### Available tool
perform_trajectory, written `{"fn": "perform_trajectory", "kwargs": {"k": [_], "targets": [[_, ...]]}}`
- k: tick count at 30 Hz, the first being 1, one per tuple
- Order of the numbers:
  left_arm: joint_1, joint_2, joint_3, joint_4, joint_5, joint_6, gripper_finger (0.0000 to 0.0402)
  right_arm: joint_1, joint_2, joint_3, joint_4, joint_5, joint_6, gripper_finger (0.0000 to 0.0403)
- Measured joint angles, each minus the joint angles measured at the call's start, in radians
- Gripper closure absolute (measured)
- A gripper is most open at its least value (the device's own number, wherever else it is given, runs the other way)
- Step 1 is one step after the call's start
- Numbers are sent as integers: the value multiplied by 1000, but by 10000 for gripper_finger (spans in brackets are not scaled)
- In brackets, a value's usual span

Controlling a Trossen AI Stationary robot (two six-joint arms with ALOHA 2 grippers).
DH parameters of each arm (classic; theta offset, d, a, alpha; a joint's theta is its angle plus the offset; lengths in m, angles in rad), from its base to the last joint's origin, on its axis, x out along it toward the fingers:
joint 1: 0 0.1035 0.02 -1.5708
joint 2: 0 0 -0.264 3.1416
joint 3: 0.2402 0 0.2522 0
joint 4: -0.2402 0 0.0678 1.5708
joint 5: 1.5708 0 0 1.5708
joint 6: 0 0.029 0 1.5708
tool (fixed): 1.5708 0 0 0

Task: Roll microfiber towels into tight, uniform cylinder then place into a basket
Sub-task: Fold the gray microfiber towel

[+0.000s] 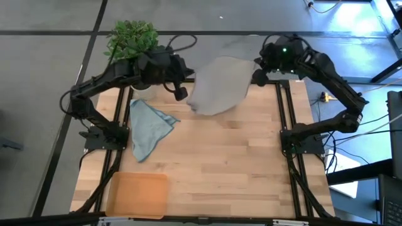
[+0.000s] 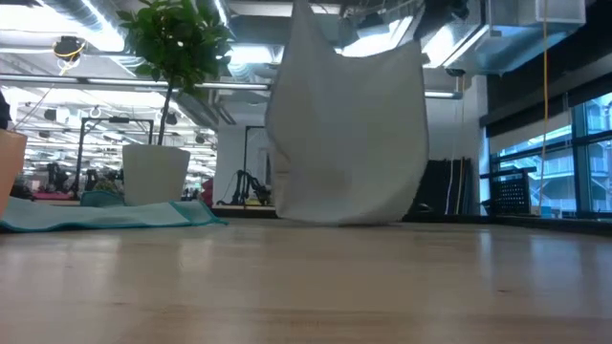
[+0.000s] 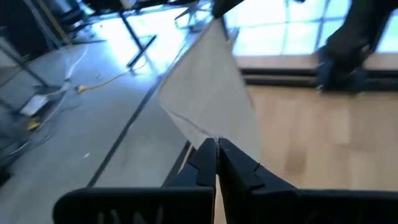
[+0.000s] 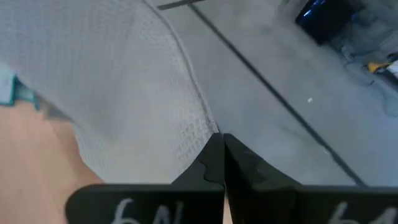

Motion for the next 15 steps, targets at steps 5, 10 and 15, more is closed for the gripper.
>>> {"fn": "perform_trajectory", "kwargs": {"k": [5,10,15], "targets": [[37,0,29,-26,169,3,402,0,0,29,-1,-4,-19,403],[65,1,29,-52,83,2,402,-1,1,30,-7,-4,-23,403],[121,12,29,-71,-55,2,402,-1,9,30,-4,16,-38,403]]}}
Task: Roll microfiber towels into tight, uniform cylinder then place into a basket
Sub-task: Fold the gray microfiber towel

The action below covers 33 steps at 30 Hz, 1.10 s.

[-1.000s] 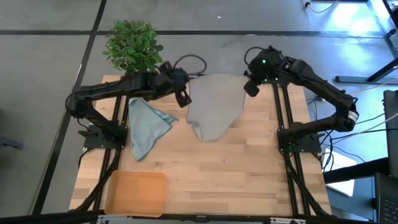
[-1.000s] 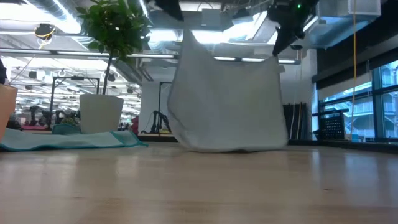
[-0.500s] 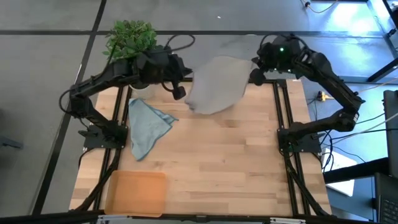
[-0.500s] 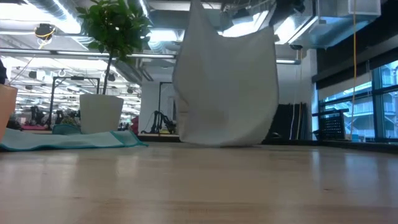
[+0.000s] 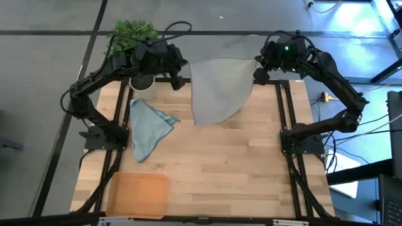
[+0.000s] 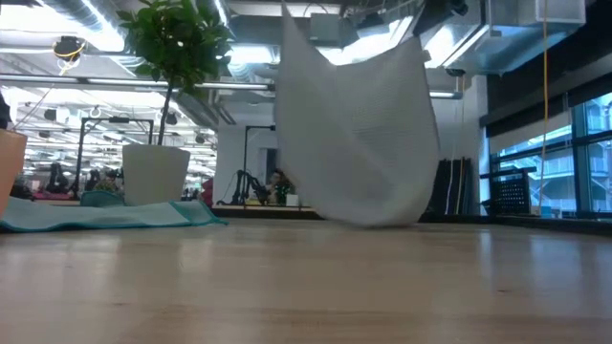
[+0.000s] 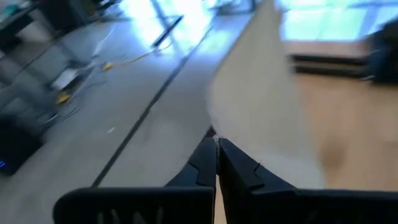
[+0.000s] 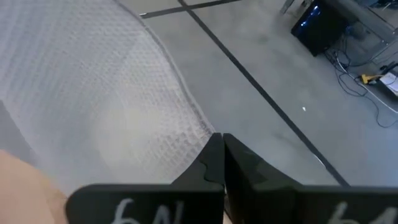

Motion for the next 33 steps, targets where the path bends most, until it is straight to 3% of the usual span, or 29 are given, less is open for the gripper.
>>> {"fn": "perform_trajectory", "kwargs": {"k": [5,16,25,33], "targets": [[61,16,-1,8,-69,52,402,-7,10,0,31,85,-5,403],[80,25,-1,90,-68,173,402,-41,15,0,129,94,-55,403],[-8,25,-32,-179,85,135,402,36,17,-1,-157,26,41,403],[-133,27,-122,-267,186,-19,402,169,17,-9,-359,-25,202,403]]}}
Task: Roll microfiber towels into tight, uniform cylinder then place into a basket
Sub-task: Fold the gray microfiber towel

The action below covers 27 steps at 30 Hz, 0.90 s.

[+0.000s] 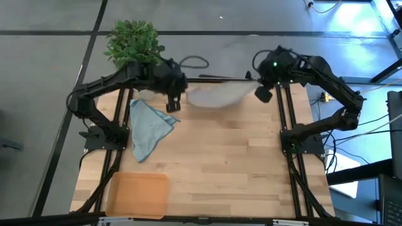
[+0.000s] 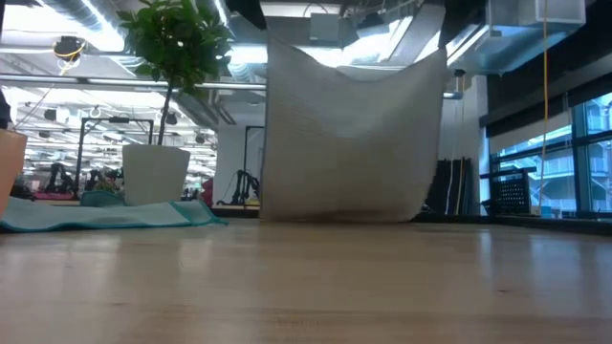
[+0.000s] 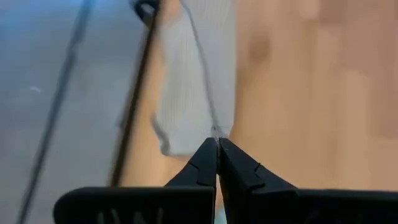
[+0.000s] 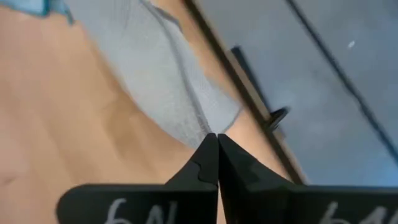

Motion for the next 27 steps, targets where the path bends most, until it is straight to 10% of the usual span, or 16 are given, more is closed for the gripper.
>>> {"fn": "perform_trajectory", "kwargs": {"k": [27], "targets": [[-335,-1,-461,200,138,-447,401,320,-50,-689,288,-189,374,403]]}}
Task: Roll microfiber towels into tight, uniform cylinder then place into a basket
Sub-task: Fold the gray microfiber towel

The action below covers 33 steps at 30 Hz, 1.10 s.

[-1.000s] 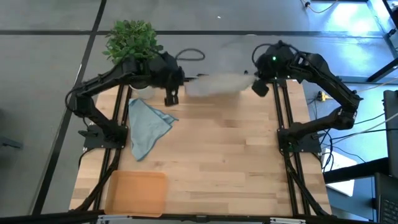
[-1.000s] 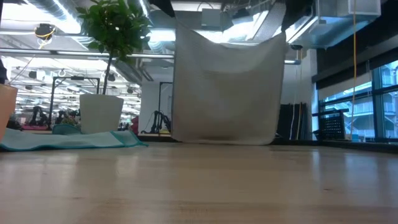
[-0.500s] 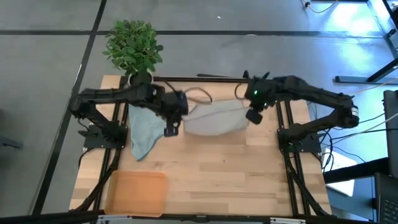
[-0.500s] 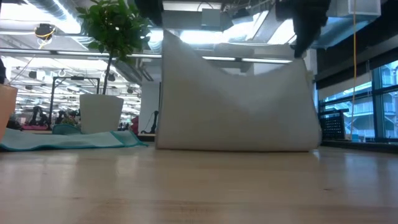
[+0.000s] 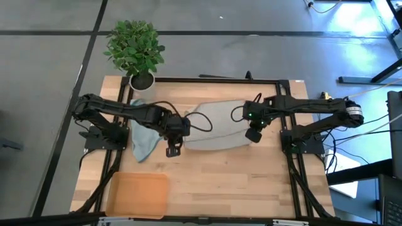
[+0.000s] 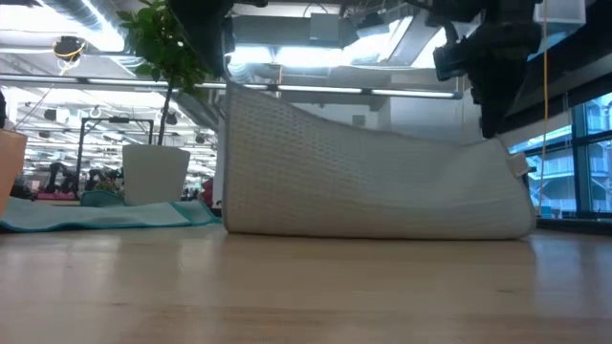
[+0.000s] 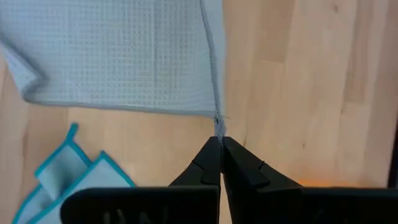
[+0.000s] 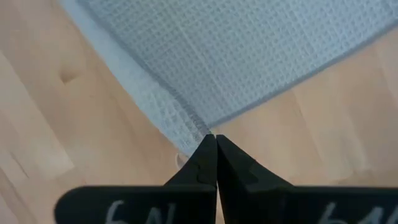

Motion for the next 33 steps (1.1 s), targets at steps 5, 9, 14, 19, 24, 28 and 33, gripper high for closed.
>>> {"fn": "perform_trajectory", "kwargs": {"k": [5,9,14,19,24,28,33], "targets": [[36,0,-19,-1,-65,-12,402,-48,0,-27,86,63,-57,403],[73,0,-60,10,-111,-17,402,-106,0,-78,207,117,-115,403],[127,0,-123,83,-168,-16,402,-197,2,-153,348,126,-182,403],[175,0,-185,167,-215,-16,402,-276,4,-200,445,180,-238,403],[220,0,-257,276,-219,-16,402,-340,5,-249,568,186,-301,403],[250,0,-308,361,-249,-12,402,-380,5,-270,626,187,-348,403],[287,0,-351,453,-325,-9,402,-429,14,-271,660,200,-367,403]]}}
